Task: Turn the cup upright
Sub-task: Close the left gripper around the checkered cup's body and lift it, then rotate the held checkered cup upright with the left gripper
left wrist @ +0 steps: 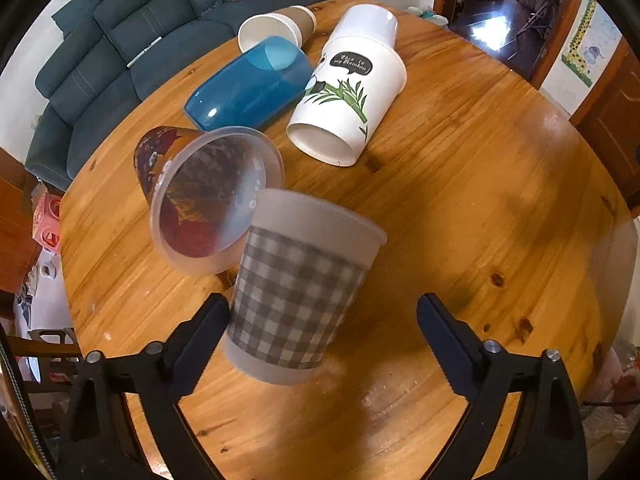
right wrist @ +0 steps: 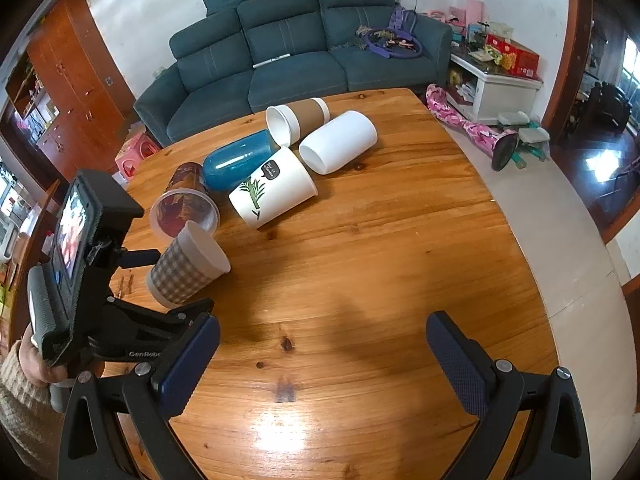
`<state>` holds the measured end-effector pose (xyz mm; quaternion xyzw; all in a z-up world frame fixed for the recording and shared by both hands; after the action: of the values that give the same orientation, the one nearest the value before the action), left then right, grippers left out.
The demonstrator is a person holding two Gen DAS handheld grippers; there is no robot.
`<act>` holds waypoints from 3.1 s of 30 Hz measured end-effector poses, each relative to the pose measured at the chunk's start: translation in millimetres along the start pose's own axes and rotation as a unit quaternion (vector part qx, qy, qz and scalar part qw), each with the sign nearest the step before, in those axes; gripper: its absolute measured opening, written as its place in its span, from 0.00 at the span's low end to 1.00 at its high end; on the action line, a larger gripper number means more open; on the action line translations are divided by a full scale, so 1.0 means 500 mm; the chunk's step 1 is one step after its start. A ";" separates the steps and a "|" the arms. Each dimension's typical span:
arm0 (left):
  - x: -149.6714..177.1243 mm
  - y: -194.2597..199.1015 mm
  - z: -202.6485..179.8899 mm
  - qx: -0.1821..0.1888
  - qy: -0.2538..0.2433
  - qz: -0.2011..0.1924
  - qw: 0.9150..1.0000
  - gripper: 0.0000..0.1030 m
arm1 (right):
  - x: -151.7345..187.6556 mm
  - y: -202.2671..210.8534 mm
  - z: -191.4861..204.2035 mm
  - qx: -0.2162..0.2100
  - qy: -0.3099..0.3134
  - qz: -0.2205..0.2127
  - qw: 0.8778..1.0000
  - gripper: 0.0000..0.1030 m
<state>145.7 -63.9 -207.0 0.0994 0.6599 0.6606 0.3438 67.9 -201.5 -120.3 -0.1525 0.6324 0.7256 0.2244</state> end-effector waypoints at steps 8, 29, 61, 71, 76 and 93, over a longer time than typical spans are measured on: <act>-0.004 -0.023 0.006 0.001 0.019 0.015 1.000 0.73 | 0.003 -0.011 -0.006 -0.003 -0.003 0.005 1.000 1.00; 0.030 0.023 0.027 0.043 0.151 0.017 0.987 0.62 | 0.007 -0.015 -0.011 -0.013 0.004 0.005 1.000 1.00; 0.175 0.107 -0.138 0.086 0.325 -0.005 0.942 0.62 | 0.086 0.011 -0.010 -0.057 0.016 0.064 0.996 0.95; 0.184 0.080 -0.155 0.084 0.330 0.003 0.940 0.62 | 0.101 0.015 -0.019 -0.039 0.013 0.065 0.997 0.95; 0.173 0.069 -0.168 0.089 0.330 0.009 0.940 0.63 | 0.108 0.011 -0.018 -0.037 0.012 0.070 0.997 0.95; 0.176 0.051 -0.182 0.091 0.334 0.019 0.938 0.63 | 0.116 0.011 -0.012 -0.039 0.018 0.074 0.996 0.95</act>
<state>18.8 -82.9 -221.5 -0.0835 0.7917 0.5998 0.0802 15.1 -200.0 -145.9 -0.1274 0.6168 0.7616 0.1528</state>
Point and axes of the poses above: each gripper's, at about its wrist camera, not at the fingertips, and y roughly against the way its jaws point, z to its left, x to its underside, the point moved 6 cm from there along -y, roughly the way its jaws point, and after that the axes turned 1 degree about -z, right-handed, at the moved point
